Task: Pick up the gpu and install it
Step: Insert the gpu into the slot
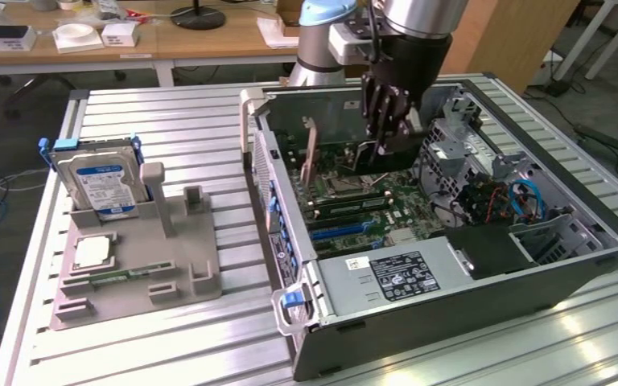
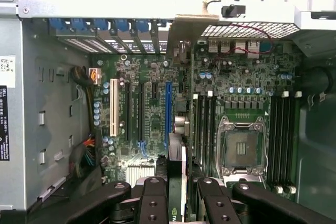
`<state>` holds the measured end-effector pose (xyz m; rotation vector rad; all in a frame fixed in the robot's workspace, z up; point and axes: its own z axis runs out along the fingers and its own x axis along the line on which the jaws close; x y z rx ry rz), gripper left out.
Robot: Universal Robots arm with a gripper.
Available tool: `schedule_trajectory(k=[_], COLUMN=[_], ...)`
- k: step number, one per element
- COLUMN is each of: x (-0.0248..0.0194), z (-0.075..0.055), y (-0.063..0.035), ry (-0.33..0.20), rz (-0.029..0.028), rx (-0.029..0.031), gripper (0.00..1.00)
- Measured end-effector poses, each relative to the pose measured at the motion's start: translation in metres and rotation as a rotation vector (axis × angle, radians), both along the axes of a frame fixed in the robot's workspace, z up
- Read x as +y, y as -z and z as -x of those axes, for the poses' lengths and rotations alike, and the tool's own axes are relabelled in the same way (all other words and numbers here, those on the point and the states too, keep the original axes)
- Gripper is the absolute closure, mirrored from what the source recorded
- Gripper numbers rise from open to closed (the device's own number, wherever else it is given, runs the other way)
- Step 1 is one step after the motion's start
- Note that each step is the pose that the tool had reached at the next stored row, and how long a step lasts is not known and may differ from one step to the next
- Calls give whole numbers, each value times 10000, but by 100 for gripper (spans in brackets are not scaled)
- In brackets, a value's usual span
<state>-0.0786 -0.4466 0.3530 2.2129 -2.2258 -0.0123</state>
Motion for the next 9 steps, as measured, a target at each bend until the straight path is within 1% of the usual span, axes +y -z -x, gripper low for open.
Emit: schedule_trajectory(k=[9], x=[-2], z=[17], y=[70], ry=[0], rz=[19], rx=[0], gripper=[73])
